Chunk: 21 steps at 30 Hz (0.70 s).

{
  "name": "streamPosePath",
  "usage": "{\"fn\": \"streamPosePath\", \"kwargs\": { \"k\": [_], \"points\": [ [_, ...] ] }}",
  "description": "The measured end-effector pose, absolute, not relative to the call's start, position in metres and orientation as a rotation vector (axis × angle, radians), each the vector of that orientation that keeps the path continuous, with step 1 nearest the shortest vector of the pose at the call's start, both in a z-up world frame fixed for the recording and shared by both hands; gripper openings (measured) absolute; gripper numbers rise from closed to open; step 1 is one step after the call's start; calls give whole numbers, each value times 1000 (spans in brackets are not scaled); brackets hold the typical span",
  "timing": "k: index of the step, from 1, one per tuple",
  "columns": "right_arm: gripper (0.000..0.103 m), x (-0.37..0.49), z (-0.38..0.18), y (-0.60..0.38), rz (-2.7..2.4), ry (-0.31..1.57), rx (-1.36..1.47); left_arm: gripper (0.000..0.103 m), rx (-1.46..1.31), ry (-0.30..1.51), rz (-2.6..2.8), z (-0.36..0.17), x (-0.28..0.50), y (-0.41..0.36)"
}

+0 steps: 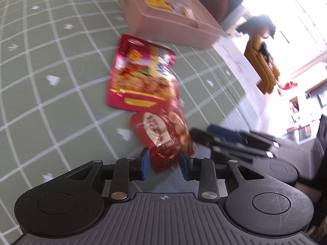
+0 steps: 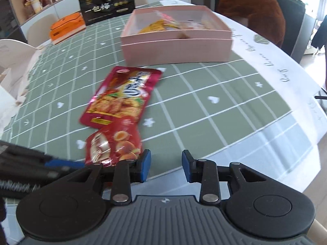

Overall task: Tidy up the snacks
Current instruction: 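Grasp the small red egg snack pack with the left tool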

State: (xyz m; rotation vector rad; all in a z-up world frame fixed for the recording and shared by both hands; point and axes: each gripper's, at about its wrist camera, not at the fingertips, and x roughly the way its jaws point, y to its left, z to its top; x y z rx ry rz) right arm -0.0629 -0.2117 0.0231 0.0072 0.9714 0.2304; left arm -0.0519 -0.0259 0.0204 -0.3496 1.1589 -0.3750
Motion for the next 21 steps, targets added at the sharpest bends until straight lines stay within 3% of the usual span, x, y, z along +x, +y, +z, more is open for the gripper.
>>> {"fn": "streamPosePath", "kwargs": {
  "k": [12,21],
  "points": [
    [33,-56,24,-173,362,991,52,37,-378,1101,-248,26,-40,26],
    [33,-57,23,-164,380,984,59,40,-337,1097,-262,22,-33,20]
  ]
}}
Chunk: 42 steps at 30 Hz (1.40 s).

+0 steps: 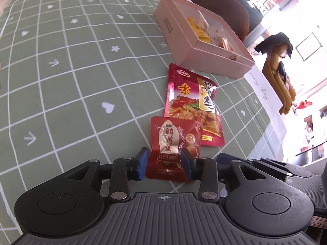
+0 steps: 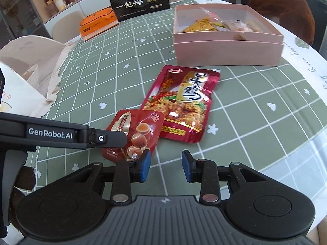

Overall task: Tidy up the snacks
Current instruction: 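Grasp the small red egg snack pack with the left tool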

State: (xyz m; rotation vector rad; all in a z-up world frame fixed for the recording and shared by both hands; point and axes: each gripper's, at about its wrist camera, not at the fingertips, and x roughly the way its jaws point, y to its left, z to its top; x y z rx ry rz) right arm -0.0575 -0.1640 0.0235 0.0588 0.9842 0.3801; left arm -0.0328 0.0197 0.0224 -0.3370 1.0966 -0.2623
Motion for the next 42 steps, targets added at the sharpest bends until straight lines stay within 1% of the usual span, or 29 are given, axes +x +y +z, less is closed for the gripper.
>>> {"fn": "streamPosePath", "kwargs": {
  "k": [9,13,23,29,33,36,39,42],
  "points": [
    [33,-63,28,-192,344,966,112,40,-328,1091,-289,21,-25,15],
    [36,-66,31,-189,409,952,116,40,-356,1082,-329,18,-26,22],
    [37,-58,21,-184,396,968,108,39,-337,1035,-413,14,-17,17],
    [38,-68,33,-192,402,934,140,39,-363,1047,-425,12,-14,27],
    [38,-65,27,-189,418,944,176,39,-390,1053,-451,10,-9,28],
    [38,-62,20,-182,379,945,130,40,-399,1053,-476,8,-5,24],
    [38,-64,20,-185,360,939,108,40,-398,1067,-508,12,-7,19],
    [38,-63,20,-195,333,935,112,40,-382,1022,-579,25,-14,10]
  ]
}}
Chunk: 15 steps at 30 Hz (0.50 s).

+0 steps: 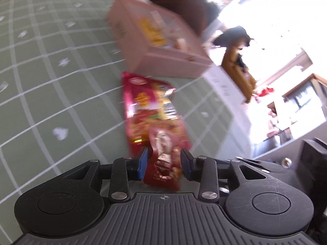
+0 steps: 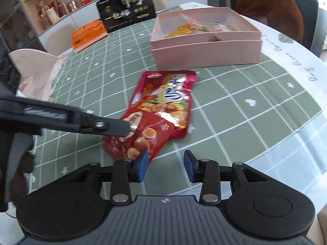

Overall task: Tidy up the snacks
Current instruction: 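Grasp the small red egg snack pack with the left tool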

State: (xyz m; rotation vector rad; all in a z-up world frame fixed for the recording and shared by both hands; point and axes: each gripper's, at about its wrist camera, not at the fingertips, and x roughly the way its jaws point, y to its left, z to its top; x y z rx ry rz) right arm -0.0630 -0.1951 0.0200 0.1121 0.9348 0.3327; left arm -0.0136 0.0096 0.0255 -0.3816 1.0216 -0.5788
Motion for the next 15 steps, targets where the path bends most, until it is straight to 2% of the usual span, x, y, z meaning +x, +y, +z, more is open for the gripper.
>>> {"fn": "streamPosePath", "kwargs": {
  "k": [7,11,15],
  "points": [
    [38,-60,18,-215,307,927,127,49,-319,1053,-579,18,0,-18],
    [40,-60,17,-226,327,921,156,41,-326,1082,-552,11,5,-21],
    [40,-65,17,-231,292,918,150,40,-334,1080,-548,8,2,-20]
  ]
}}
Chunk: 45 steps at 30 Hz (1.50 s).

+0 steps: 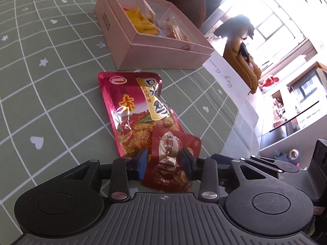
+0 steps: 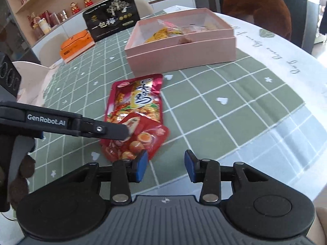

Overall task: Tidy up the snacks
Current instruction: 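Grasp the small red egg snack pack with the left tool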

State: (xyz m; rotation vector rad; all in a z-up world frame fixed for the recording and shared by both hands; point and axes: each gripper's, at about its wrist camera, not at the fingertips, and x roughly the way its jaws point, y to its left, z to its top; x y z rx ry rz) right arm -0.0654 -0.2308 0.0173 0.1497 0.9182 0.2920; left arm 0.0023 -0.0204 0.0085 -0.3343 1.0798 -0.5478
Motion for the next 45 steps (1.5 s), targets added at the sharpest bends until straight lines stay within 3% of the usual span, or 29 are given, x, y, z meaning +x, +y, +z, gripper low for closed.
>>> {"fn": "streamPosePath", "kwargs": {
  "k": [14,18,23,25,34,39,45],
  "points": [
    [40,-73,13,-219,145,863,-30,41,-406,1089,-569,3,2,-37],
    [40,-76,13,-227,149,853,-13,23,-409,1116,-535,2,4,-39],
    [41,-77,15,-242,159,870,64,18,-419,1101,-545,5,-1,-36],
    [46,-76,17,-249,166,884,112,16,-408,1095,-544,8,-2,-36],
    [49,-71,15,-252,109,881,141,15,-442,1080,-580,14,-5,-31],
    [48,-70,15,-240,130,870,122,26,-455,1103,-560,3,0,-26],
    [49,-70,15,-232,212,876,123,25,-407,1090,-571,-1,-1,-37]
  ]
}}
